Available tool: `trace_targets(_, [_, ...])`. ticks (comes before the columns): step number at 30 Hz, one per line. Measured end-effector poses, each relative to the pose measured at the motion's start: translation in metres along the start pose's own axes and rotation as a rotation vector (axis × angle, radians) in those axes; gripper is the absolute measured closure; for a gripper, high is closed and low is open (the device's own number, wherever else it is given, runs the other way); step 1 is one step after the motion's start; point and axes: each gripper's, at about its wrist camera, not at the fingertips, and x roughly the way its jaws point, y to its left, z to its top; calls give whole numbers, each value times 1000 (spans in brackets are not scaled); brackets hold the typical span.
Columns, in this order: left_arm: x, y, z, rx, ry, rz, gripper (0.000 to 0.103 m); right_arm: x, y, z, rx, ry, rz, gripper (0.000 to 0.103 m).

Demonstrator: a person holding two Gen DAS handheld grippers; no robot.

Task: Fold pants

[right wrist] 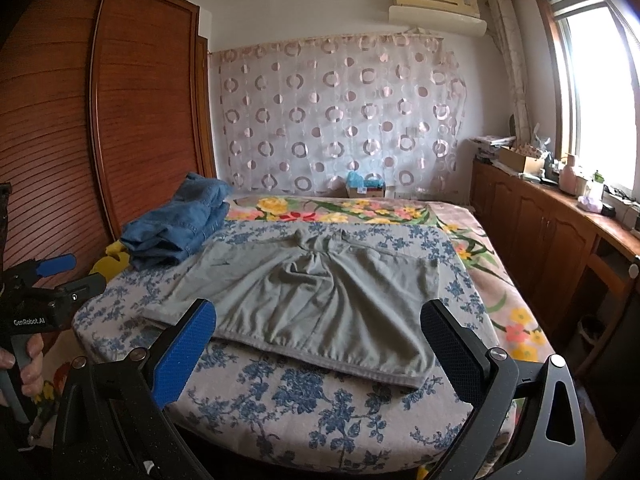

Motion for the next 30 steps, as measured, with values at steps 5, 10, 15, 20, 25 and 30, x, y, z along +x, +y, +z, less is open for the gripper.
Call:
trace_targets(5, [16,7,-7,-7,31,-9,0,4,-11,-4,4,34,-2,6])
trace_targets(10, [31,11,-12,-1,57,-14,0,6,-19,-5,6,67,-23,8])
trace_targets(15, [43,20,-17,-22,82,-34,0,10,-30,-9,16,110,-51,9])
trace_targets(20, [51,32,-23,-58,97,-71,2,6,-37,-10,30,145,-84,9])
trace_targets(25, [63,40,-27,-82,121,-93,7,3,-36,-9,49,175,-100,13])
trace_targets(30, [83,44,-32,-102,174,-113,38,6,-32,-8,63,206,-90,24])
